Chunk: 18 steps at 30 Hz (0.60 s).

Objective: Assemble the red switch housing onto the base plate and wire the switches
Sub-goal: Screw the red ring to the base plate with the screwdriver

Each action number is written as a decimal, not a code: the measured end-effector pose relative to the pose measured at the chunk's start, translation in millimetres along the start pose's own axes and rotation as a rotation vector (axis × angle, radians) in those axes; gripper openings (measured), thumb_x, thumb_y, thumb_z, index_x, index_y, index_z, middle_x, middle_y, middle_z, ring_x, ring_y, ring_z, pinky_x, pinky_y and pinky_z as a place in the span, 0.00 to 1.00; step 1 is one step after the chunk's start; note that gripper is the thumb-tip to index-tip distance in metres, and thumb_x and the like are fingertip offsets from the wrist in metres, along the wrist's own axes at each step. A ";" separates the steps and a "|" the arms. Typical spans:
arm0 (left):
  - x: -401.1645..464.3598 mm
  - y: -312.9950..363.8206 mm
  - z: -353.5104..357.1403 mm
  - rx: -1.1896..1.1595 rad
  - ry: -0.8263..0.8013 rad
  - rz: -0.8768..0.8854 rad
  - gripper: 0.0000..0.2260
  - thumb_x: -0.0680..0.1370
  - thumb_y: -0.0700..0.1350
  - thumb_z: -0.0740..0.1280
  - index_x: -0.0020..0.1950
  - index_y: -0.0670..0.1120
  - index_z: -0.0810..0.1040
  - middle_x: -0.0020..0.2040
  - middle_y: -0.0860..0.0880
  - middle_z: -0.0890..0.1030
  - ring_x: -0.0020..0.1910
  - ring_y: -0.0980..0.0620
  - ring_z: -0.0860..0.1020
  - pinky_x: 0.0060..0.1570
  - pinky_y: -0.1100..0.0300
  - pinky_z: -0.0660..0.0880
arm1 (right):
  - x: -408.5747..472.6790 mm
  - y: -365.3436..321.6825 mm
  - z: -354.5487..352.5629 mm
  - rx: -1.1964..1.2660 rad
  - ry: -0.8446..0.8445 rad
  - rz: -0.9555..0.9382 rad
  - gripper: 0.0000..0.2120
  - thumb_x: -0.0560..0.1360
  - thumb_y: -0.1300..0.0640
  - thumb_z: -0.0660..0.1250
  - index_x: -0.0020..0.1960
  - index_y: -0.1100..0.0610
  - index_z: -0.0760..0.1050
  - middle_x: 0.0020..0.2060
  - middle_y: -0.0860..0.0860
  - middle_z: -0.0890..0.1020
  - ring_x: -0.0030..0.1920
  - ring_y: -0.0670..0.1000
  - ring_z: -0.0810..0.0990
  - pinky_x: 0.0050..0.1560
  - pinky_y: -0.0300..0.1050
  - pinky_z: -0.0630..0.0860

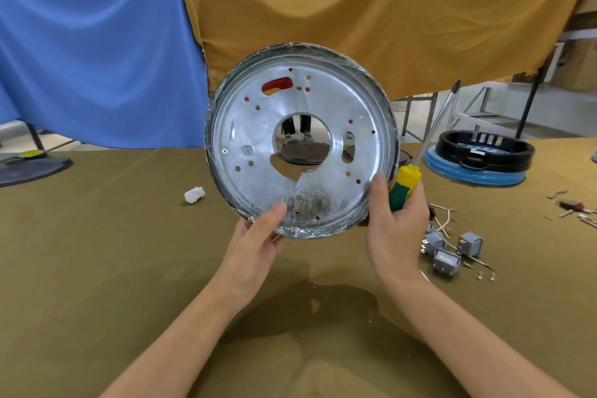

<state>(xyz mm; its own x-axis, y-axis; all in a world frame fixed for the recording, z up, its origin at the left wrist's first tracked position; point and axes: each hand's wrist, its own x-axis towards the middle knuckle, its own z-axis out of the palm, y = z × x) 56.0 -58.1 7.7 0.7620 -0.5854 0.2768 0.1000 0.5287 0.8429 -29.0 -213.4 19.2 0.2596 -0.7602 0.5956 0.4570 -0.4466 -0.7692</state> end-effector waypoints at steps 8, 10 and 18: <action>-0.5 -3.2 -1.6 0.006 -0.013 -0.012 0.25 0.74 0.43 0.67 0.69 0.34 0.72 0.63 0.38 0.80 0.62 0.42 0.79 0.55 0.57 0.80 | 1.0 -0.8 0.4 0.024 0.017 -0.019 0.07 0.82 0.56 0.64 0.46 0.56 0.71 0.34 0.48 0.73 0.33 0.44 0.71 0.34 0.38 0.70; -1.0 -3.1 -1.9 0.008 -0.006 -0.007 0.26 0.74 0.43 0.67 0.69 0.34 0.72 0.63 0.38 0.80 0.61 0.43 0.80 0.53 0.57 0.80 | 0.7 -0.9 0.1 0.026 0.017 -0.019 0.07 0.82 0.56 0.64 0.46 0.57 0.71 0.34 0.48 0.73 0.33 0.44 0.71 0.34 0.39 0.70; -0.4 -3.8 -3.5 0.023 -0.009 0.013 0.26 0.74 0.43 0.67 0.70 0.35 0.71 0.63 0.38 0.80 0.61 0.42 0.80 0.53 0.57 0.80 | 0.6 0.2 0.0 0.027 -0.011 0.019 0.08 0.81 0.53 0.65 0.46 0.55 0.71 0.33 0.46 0.73 0.34 0.44 0.72 0.35 0.39 0.71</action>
<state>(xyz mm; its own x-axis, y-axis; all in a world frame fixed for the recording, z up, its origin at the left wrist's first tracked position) 57.6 -57.8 2.8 0.7573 -0.5842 0.2919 0.0751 0.5220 0.8497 -28.8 -213.9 19.4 0.2779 -0.7629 0.5837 0.4747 -0.4192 -0.7739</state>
